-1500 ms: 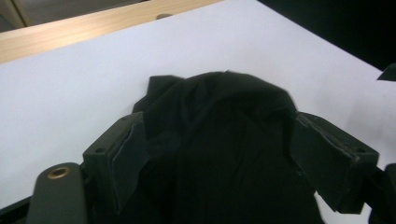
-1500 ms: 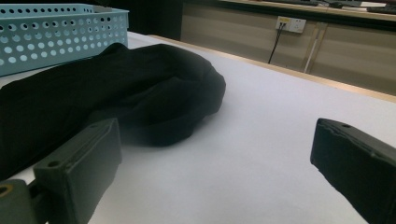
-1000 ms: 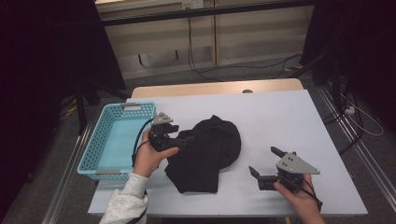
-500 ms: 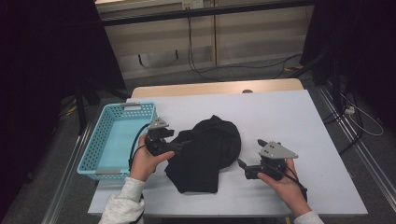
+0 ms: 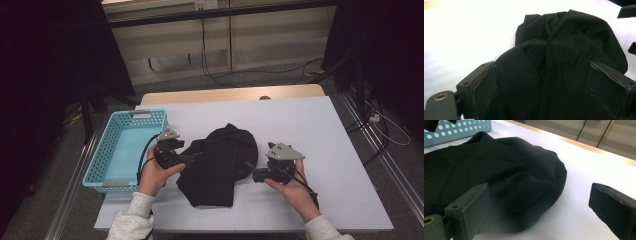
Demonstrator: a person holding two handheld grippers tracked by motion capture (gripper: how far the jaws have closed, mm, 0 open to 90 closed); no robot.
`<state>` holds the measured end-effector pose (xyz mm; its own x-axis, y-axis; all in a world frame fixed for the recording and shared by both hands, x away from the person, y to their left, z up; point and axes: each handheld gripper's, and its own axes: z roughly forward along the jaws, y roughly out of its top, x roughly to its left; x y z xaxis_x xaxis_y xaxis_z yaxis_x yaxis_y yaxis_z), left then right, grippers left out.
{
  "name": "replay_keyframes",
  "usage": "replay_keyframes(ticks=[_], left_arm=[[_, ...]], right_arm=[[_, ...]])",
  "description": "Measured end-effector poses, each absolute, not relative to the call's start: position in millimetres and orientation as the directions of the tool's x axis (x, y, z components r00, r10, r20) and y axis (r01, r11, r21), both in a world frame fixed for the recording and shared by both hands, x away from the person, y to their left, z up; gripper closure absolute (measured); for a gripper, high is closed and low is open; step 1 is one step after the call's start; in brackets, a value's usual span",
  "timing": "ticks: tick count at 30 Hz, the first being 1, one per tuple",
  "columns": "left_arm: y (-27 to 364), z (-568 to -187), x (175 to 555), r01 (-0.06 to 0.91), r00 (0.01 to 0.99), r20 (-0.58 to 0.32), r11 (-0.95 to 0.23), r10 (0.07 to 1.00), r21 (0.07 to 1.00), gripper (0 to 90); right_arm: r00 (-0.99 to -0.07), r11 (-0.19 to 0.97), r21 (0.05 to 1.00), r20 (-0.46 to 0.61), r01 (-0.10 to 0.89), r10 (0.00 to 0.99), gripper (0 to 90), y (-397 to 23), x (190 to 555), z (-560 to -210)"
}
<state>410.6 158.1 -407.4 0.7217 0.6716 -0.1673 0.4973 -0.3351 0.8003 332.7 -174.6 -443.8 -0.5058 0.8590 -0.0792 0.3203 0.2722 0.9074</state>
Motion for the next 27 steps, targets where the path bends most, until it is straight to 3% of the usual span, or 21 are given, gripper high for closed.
replay_keyframes(ticks=[6,13,16,17,20,25,26,27], left_arm=[[155.1,-407.6,409.8,0.493,0.725,-0.162,-0.34,0.67,0.801,9.9],[153.4,-407.4,412.3,0.492,0.721,-0.158,-0.338,0.674,0.803,10.0],[153.3,-407.7,412.1,0.488,0.725,-0.156,-0.34,0.671,0.804,10.2],[154.2,-409.2,412.0,0.489,0.724,-0.152,-0.345,0.673,0.801,10.2],[156.3,-410.9,413.0,0.499,0.715,-0.156,-0.342,0.681,0.796,10.2],[159.7,-409.6,412.0,0.502,0.704,-0.156,-0.33,0.693,0.8,10.4],[161.2,-408.9,411.8,0.501,0.705,-0.149,-0.338,0.694,0.797,10.4],[162.3,-408.9,411.7,0.499,0.705,-0.148,-0.336,0.694,0.799,10.6]], right_arm=[[-0.498,0.252,0.91,-0.06,0.328,0.865,4.1,-176.7,331.7,-441.3],[-0.487,0.224,0.917,-0.038,0.33,0.873,13.6,-175.3,341.8,-437.3],[-0.495,0.228,0.911,-0.03,0.344,0.868,20.5,-171.7,347.2,-437.9],[-0.507,0.239,0.899,-0.023,0.367,0.862,29.8,-169.1,349.2,-440.5],[-0.52,0.25,0.885,-0.01,0.392,0.854,33.3,-166.5,350.7,-444.3],[-0.511,0.283,0.848,-0.018,0.447,0.859,52.8,-167.3,355.8,-451.2],[-0.511,0.283,0.848,-0.018,0.447,0.859,52.8,-167.3,355.8,-451.2],[-0.514,0.284,0.836,-0.003,0.469,0.858,61.8,-168.3,357.3,-452.6]])
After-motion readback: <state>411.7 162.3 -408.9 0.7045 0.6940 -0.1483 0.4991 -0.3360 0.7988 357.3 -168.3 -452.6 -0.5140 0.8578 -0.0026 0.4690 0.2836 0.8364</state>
